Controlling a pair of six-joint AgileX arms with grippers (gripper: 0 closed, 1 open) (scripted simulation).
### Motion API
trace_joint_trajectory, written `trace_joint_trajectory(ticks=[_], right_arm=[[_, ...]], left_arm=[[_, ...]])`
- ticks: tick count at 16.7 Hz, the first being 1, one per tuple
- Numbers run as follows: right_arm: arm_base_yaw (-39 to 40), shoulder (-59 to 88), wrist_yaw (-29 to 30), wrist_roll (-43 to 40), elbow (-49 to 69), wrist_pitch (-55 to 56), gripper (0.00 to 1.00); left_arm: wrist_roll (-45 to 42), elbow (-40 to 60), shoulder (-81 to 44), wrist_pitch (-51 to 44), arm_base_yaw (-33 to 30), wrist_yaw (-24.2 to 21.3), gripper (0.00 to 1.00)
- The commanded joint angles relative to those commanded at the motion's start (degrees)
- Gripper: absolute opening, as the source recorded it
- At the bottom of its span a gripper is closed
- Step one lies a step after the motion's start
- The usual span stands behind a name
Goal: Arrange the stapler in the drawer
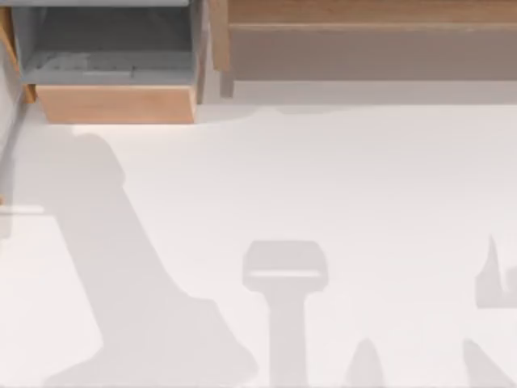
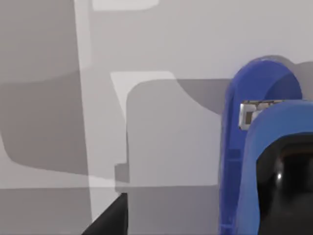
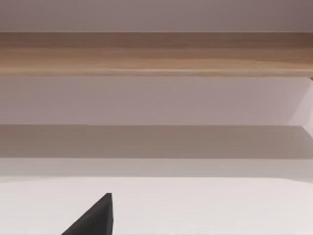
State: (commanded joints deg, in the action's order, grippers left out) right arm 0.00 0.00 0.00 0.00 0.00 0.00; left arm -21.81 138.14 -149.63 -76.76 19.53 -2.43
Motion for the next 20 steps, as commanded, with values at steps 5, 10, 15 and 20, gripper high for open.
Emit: trace_joint_trajectory(ticks=[5, 10, 15, 20], right_arm=[[0.0, 0.0, 0.0, 0.0, 0.0, 0.0, 1.0], [0.0, 0.0, 0.0, 0.0, 0.0, 0.0, 1.0], [0.0, 0.0, 0.0, 0.0, 0.0, 0.0, 1.0], [0.0, 0.0, 0.0, 0.0, 0.0, 0.0, 1.0]], left_arm=[[0.0, 0.0, 0.0, 0.0, 0.1, 0.0, 1.0], [-4.6, -4.1, 4.7, 2.2, 0.4, 0.1, 1.0], [-20.5, -16.2, 17.2, 15.8, 1.5, -0.5, 1.0], [-41.5, -34.2, 30.3, 42.4, 8.7, -2.4, 1.0]])
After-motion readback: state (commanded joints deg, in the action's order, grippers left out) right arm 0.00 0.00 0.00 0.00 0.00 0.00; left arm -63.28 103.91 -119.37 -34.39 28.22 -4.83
